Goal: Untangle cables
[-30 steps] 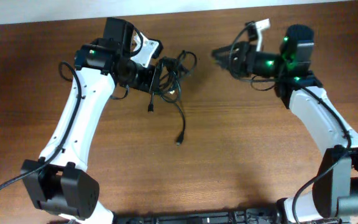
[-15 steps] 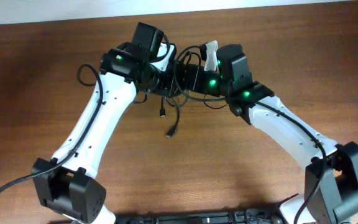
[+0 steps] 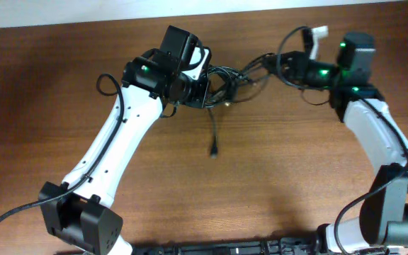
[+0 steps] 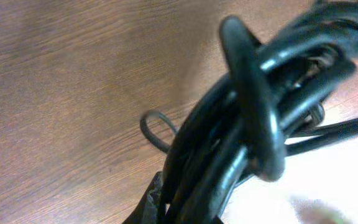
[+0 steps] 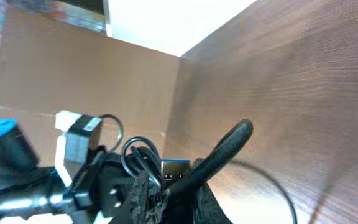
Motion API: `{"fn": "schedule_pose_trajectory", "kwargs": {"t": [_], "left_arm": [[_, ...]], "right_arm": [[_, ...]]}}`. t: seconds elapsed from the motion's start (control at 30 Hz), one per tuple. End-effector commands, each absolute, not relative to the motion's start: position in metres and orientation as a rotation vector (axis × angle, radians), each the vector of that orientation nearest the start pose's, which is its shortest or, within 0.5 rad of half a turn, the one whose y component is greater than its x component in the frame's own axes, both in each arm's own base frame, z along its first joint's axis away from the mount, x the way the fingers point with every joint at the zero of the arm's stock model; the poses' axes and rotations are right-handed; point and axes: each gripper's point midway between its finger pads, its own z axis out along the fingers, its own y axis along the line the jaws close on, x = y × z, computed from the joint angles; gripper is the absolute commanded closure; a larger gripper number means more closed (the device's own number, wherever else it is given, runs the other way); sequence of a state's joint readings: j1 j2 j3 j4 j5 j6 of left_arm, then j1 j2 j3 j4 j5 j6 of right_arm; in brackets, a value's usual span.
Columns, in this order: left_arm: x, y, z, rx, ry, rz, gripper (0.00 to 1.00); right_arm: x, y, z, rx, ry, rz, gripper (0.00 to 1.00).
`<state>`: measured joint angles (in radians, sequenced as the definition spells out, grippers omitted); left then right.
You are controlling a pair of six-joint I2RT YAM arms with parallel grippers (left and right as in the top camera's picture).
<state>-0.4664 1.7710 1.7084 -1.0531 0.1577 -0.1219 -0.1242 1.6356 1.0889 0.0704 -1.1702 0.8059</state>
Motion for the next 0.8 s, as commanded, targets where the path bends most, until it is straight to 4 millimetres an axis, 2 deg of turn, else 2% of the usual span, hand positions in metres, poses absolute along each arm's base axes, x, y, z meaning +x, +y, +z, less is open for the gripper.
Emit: {"fn": "schedule_pose_trajectory", "kwargs": {"t": [0.0,0.03,0.07,0.1,0.13,0.17,0.2,0.27,0.37,0.4,0.47,0.5,0.6,0.67,0.77], "left_arm": [[0.37,-0.181,0.192,0.449,2.724,-0.202,1.0],[0.371,-0.18,0.192,0.448,2.724,-0.202,1.0],[0.371,-0.18,0.192,0.448,2.724,-0.202,1.0],[0.371,-0.18,0.192,0.448,2.724,-0.202,1.0],[0.371,-0.181,0.193,0.448,2.722,-0.202,1.0],[0.371,-0.181,0.193,0.447,2.721,-0.204,1.0],[0.372,-0.181,0.193,0.447,2.717,-0.205,1.0],[0.371,-0.189,0.195,0.458,2.711,-0.265,1.0],[0.368,-0.198,0.196,0.49,2.705,-0.343,1.0],[0.362,-0.209,0.198,0.617,2.677,-0.421,1.0],[0.353,-0.224,0.202,0.754,2.631,-0.535,1.0],[0.351,-0.226,0.203,0.771,2.624,-0.559,1.0],[0.343,-0.24,0.211,0.812,2.592,-0.712,1.0],[0.337,-0.248,0.217,0.834,2.568,-0.823,1.0],[0.334,-0.251,0.22,0.839,2.559,-0.868,1.0]], "right_arm": [[0.434,0.056,0.248,0.217,2.001,1.426,0.89],[0.435,0.055,0.246,0.21,2.0,1.405,0.64],[0.435,0.055,0.244,0.224,2.009,1.403,0.52],[0.434,0.057,0.242,0.234,2.021,1.411,0.36],[0.432,0.058,0.239,0.248,2.035,1.416,0.27],[0.43,0.059,0.235,0.27,2.053,1.428,0.25],[0.427,0.061,0.232,0.287,2.071,1.444,0.24],[0.408,0.091,0.222,0.124,2.132,1.482,0.29],[0.383,0.147,0.214,-0.203,2.158,1.487,0.5],[0.372,0.177,0.216,-0.34,2.138,1.505,0.6],[0.361,0.206,0.225,-0.49,2.076,1.534,0.67],[0.355,0.218,0.233,-0.575,2.018,1.553,0.67],[0.353,0.237,0.235,-0.634,1.994,1.508,0.65],[0.359,0.242,0.228,-0.609,2.023,1.443,0.62],[0.362,0.247,0.225,-0.597,2.037,1.402,0.58]]}}
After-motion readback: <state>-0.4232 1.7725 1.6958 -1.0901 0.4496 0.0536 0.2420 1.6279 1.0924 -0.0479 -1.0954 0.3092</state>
